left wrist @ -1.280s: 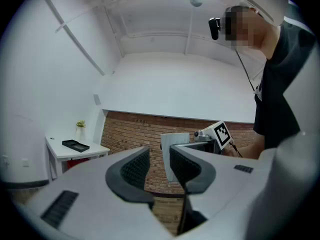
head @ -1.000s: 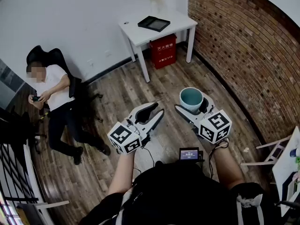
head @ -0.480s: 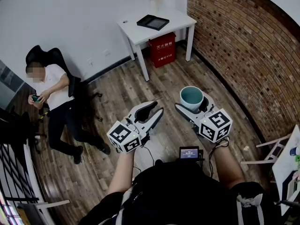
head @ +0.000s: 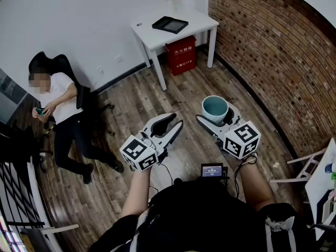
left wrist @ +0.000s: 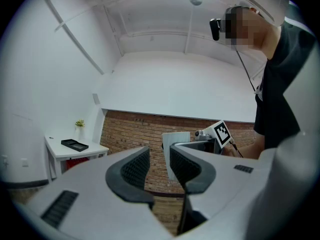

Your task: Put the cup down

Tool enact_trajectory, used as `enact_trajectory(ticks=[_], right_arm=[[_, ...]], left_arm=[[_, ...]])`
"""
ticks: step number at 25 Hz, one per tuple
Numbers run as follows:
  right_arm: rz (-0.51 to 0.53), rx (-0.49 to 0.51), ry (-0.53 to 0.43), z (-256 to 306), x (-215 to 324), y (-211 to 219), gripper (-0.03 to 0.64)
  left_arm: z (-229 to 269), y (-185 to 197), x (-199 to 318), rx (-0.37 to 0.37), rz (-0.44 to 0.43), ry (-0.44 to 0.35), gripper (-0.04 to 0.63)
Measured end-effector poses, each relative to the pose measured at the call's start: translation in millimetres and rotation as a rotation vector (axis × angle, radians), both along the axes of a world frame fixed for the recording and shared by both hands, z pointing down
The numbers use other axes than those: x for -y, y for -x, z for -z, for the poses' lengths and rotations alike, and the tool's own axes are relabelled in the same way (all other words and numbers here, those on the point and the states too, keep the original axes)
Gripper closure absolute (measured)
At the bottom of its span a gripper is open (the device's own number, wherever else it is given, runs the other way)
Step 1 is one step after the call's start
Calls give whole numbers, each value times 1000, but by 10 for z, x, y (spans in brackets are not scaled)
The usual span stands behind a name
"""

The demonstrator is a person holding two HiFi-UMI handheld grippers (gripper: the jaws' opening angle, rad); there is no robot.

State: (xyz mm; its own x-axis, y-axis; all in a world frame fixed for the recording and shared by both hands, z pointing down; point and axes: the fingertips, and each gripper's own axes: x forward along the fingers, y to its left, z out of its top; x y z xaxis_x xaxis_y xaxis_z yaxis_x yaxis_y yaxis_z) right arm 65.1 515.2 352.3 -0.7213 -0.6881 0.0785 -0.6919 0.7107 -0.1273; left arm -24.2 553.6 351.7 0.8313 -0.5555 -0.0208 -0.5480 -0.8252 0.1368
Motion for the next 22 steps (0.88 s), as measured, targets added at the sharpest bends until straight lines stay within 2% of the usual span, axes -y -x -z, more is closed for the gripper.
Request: enact_trajectory(ticks=[9, 22], right_arm=[[-10, 12, 9, -51, 5, -240, 221], [-4, 34, 54, -305, 153, -734, 221]], left_arm=[[-34, -126, 44, 8, 19, 9, 463], [-222, -523, 205, 29, 21, 31, 463]])
